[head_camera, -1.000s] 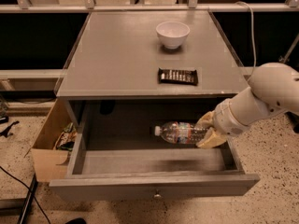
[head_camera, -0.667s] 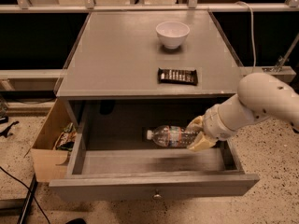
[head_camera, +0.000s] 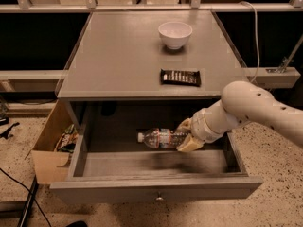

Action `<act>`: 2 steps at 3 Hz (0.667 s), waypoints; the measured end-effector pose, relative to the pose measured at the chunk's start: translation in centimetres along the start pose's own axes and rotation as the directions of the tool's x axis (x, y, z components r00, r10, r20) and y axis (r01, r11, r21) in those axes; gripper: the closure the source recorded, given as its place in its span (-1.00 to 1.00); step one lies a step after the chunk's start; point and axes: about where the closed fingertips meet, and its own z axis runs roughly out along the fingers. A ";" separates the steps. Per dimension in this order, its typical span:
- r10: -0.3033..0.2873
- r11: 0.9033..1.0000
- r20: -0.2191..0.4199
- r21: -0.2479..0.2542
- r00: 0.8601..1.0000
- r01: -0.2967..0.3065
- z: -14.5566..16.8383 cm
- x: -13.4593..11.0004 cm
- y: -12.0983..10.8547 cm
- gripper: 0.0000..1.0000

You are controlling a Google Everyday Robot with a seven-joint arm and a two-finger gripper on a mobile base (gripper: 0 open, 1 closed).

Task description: Place water bottle into top drawer

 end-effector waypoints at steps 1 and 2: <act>-0.013 1.000 -0.034 -0.007 0.999 0.012 2.2 0.1 -0.6 1.00; -0.008 1.000 -0.082 -0.021 0.997 0.006 4.2 1.2 -0.7 1.00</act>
Offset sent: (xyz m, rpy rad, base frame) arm 0.0223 0.0133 -0.0520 -0.1175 0.0157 -0.0038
